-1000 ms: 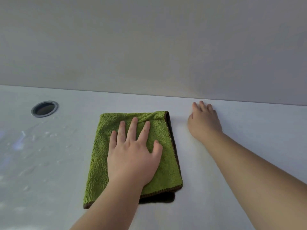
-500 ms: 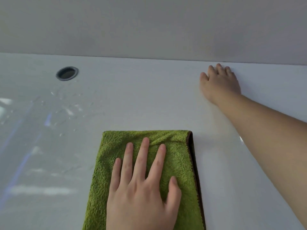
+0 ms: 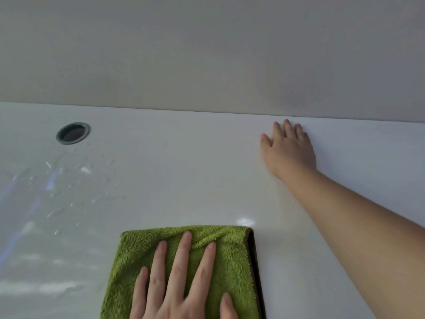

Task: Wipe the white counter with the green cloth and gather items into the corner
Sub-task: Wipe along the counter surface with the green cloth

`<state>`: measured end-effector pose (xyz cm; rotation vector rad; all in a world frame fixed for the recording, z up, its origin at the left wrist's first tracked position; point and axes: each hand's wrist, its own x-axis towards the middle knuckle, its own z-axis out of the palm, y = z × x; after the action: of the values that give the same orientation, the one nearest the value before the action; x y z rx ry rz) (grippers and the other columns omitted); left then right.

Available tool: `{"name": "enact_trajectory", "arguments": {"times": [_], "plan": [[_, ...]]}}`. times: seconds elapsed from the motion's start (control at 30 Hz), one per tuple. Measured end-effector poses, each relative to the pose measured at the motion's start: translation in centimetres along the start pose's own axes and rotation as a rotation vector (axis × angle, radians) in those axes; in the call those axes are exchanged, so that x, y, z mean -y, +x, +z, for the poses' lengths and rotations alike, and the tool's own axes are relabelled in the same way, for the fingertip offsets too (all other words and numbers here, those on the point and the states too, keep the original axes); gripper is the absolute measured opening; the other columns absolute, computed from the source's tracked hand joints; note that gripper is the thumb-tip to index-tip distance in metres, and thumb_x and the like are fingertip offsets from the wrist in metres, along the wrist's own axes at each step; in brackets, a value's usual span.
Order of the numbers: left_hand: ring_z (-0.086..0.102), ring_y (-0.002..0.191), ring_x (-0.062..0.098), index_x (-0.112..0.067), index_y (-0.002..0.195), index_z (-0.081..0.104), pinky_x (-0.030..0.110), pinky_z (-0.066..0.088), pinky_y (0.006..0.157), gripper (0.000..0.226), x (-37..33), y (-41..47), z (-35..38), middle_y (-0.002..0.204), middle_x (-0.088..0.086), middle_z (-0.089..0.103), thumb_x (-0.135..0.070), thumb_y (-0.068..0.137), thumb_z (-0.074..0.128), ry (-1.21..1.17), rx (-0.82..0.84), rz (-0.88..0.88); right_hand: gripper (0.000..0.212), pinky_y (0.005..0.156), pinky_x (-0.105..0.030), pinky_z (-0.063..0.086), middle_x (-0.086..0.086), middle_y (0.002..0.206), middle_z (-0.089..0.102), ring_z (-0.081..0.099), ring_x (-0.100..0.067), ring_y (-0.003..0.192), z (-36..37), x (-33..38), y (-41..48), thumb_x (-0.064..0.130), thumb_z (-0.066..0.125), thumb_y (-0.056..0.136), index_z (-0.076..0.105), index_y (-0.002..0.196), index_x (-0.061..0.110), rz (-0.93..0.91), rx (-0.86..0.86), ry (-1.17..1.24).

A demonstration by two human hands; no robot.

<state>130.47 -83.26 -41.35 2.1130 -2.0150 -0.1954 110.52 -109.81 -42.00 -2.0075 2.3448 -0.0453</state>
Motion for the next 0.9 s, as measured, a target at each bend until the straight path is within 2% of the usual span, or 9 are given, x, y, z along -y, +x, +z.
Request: {"name": "enact_trajectory", "arguments": {"times": [0.13,0.2,0.27,0.33,0.67,0.9], "plan": [[0.038,0.144,0.031,-0.042,0.141,0.055,0.052,0.026,0.114,0.070,-0.2,5.2,-0.4,0.157,-0.006,0.041,-0.060,0.073,0.046,-0.073,0.067,-0.025,0.065,0.121,-0.040,0.006,-0.002,0.164,0.008,0.006,-0.025,0.149,0.0,0.1,0.0,0.052,0.013,0.098,0.014,0.155,0.021,0.000,-0.017,-0.004],[0.016,0.153,0.023,-0.052,0.150,0.033,0.045,0.010,0.121,0.068,-0.2,8.5,-0.4,0.165,-0.014,0.019,-0.065,0.083,0.033,-0.066,0.095,-0.050,0.064,0.121,-0.040,0.006,-0.002,0.164,0.010,0.007,-0.025,0.149,0.0,0.1,0.0,0.052,0.015,0.098,0.017,0.155,0.022,0.005,-0.027,0.006],[-0.011,0.154,0.017,-0.057,0.153,0.004,0.041,-0.007,0.123,0.070,0.0,11.7,0.0,0.166,-0.019,-0.005,-0.072,0.086,0.015,-0.057,0.079,-0.050,0.062,0.120,-0.040,0.008,-0.002,0.163,0.013,0.009,-0.025,0.149,-0.1,0.2,0.0,0.051,0.018,0.098,0.021,0.153,0.022,0.004,-0.049,0.016],[-0.019,0.152,0.015,-0.055,0.152,-0.007,0.043,-0.011,0.123,0.070,0.2,14.9,0.5,0.165,-0.019,-0.011,-0.073,0.086,0.007,-0.055,0.069,-0.046,0.061,0.120,-0.041,0.010,-0.003,0.162,0.016,0.011,-0.025,0.148,-0.2,0.3,0.1,0.051,0.021,0.098,0.024,0.151,0.022,0.003,-0.066,0.011],[-0.011,0.153,0.020,-0.050,0.156,0.003,0.047,-0.005,0.123,0.072,-1.0,26.0,2.0,0.168,-0.013,-0.002,-0.071,0.086,0.007,-0.020,0.062,-0.033,0.059,0.120,-0.040,0.011,0.000,0.161,0.016,0.009,-0.025,0.148,-0.2,0.3,0.2,0.053,0.023,0.096,0.025,0.148,0.026,0.030,-0.055,-0.003],[-0.010,0.154,0.026,-0.046,0.157,0.005,0.048,-0.005,0.123,0.075,-1.4,28.2,2.0,0.169,-0.007,0.000,-0.069,0.086,0.006,0.007,0.076,-0.026,0.059,0.117,-0.041,0.012,-0.001,0.159,0.021,0.013,-0.025,0.146,-0.1,0.4,0.2,0.053,0.025,0.094,0.030,0.146,0.025,0.026,-0.078,-0.013]]}}
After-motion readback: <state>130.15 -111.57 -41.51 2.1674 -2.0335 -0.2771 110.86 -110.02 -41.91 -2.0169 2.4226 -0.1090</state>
